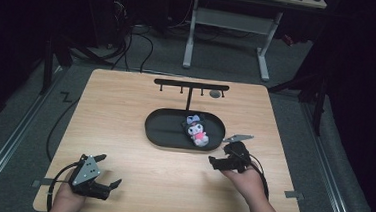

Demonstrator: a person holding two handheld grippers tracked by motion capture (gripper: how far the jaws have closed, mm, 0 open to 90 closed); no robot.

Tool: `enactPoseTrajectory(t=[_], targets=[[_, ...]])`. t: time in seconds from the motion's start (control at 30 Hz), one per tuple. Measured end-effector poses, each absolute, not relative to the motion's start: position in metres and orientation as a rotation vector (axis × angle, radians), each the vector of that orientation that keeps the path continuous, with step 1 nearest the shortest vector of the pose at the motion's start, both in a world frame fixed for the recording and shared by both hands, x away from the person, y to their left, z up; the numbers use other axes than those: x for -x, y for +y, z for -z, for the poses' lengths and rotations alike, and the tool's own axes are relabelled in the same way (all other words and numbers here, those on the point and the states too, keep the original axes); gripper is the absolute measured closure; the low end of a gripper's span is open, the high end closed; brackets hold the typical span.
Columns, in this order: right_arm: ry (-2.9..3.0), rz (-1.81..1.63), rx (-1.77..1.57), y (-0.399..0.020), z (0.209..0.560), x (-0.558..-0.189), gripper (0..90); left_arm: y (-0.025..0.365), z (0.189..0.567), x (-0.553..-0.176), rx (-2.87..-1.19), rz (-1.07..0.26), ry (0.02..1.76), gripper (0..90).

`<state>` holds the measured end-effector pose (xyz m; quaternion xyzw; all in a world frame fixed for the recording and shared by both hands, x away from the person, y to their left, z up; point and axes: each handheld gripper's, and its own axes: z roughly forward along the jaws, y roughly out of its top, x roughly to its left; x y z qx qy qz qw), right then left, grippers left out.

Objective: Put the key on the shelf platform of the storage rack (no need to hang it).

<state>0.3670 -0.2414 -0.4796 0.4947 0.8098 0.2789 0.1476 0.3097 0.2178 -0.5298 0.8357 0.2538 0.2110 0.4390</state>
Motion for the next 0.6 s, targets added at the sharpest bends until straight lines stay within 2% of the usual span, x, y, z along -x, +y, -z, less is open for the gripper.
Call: enactPoseTrajectory(t=[0.33, 0.6], targets=[[2.16, -0.959, -1.43, -0.278, 0.502, -0.326, 17.7, 0.215, 0.53, -0.313, -2.076, -0.538, 0.635, 3.6], [2.049, -1.03, -1.343, -0.288, 0.508, -0.278, 15.5, 0.205, 0.529, -0.315, -2.078, -0.536, 0.619, 3.7]])
